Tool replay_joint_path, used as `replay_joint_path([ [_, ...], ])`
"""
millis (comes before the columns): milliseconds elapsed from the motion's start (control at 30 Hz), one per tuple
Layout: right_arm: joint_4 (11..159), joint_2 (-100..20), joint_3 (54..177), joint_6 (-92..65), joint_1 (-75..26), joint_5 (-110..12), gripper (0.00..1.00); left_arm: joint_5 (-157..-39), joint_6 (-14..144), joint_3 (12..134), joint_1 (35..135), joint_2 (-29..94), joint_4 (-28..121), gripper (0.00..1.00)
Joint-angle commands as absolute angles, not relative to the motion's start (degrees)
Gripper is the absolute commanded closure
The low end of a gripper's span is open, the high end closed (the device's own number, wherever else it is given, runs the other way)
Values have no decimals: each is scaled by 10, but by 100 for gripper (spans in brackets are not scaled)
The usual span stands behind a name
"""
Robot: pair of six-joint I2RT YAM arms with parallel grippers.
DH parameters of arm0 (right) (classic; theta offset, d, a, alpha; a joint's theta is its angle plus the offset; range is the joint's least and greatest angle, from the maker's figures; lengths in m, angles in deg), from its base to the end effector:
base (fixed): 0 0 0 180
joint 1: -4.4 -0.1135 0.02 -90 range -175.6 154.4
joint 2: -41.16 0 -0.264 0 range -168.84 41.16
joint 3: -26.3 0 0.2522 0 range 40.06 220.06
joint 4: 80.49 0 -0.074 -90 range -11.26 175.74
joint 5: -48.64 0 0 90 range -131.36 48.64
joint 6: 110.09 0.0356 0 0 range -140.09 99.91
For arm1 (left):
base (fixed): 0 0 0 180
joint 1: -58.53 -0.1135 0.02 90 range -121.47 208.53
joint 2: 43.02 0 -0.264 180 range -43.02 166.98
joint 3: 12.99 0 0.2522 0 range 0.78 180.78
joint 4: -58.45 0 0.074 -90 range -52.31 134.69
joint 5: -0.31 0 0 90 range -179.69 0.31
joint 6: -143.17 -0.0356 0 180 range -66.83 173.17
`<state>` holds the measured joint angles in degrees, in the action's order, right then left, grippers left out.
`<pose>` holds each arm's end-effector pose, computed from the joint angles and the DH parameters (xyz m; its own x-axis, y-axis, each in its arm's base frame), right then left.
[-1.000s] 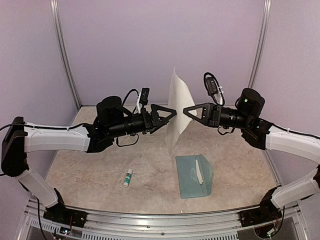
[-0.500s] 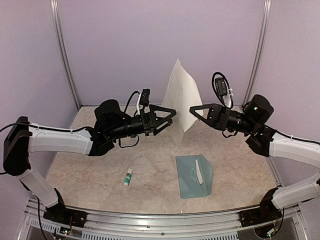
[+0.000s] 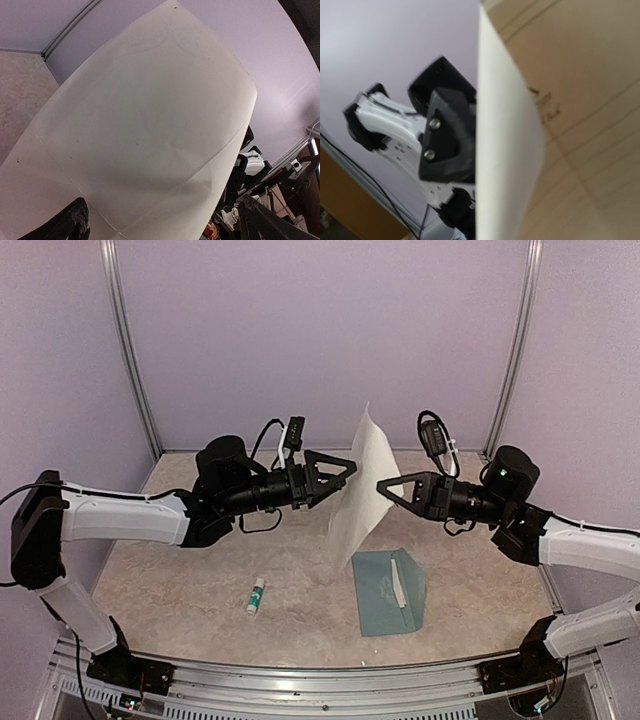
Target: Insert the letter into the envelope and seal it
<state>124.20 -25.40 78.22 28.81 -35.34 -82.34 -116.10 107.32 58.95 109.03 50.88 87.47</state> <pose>0.1837 0.1831 0.3096 -0.6497 0.1997 -0.7335 -0.7448 0.0262 0.6668 0.2275 -0.3009 0.2956 -0.7420 -0.2412 -0.6255 0.6326 0.0573 -0.7724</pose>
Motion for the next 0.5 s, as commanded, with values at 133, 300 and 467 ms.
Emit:
replay_joint_path([
  [133, 1052, -199, 875, 155, -359, -882, 100, -1117, 903, 562, 1032, 382, 682, 1],
  [300, 1012, -196, 902, 131, -359, -955, 100, -1175, 819, 571, 1000, 346, 602, 1],
  [467, 976, -193, 924, 116, -359, -960, 100, -1203, 742, 592, 998, 320, 533, 1],
])
